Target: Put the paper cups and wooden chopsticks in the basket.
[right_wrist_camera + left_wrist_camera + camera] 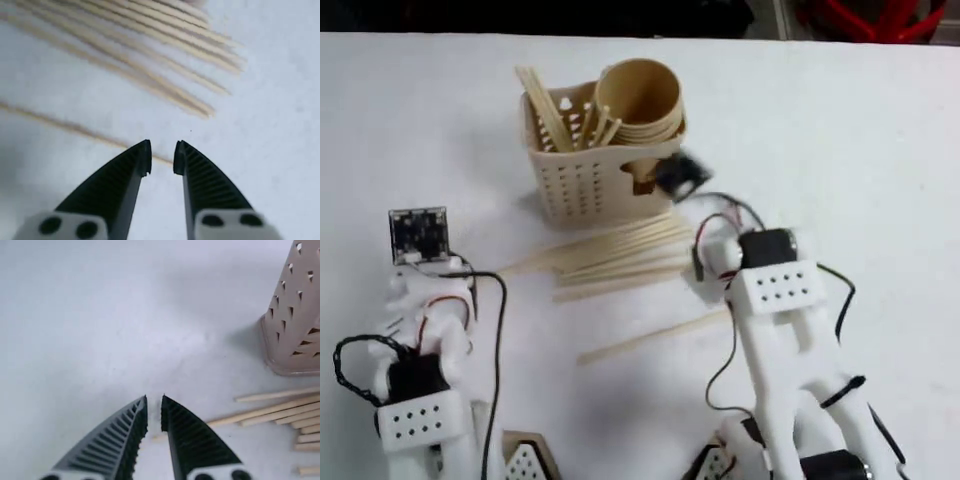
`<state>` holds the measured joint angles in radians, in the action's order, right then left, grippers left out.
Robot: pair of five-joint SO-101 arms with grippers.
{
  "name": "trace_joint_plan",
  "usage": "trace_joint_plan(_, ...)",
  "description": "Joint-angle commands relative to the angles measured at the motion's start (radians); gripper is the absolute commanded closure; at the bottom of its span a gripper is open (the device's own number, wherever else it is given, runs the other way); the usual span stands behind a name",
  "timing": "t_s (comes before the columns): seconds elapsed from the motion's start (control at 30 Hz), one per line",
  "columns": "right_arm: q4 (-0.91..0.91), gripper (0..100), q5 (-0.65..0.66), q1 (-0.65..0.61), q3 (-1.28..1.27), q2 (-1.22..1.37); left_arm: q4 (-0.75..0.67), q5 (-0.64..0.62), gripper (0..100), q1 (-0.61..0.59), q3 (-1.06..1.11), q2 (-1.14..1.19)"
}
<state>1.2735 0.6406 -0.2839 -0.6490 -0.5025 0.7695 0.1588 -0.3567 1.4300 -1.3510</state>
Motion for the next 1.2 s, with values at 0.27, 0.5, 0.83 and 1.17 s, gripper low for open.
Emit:
trace_joint_plan(0.27,0.113,88.2,0.585,-0.211,0.12,0.205,-0.026,0.008,93,-0.015,0.011,-0.018)
trace_joint_plan(0.5,0.13,73.2,0.591,-0.228,0.381,0.526,-0.026,0.008,93,-0.015,0.012,-0.018)
trace_joint_plan(0.83,0.088,77.9,0.591,-0.305,0.485,0.73,-0.026,0.008,93,-0.015,0.014,-0.018)
trace_joint_plan(1.17,-0.033,79.6,0.591,-0.306,0.489,0.897,-0.026,0.008,93,-0.015,0.014,-0.018)
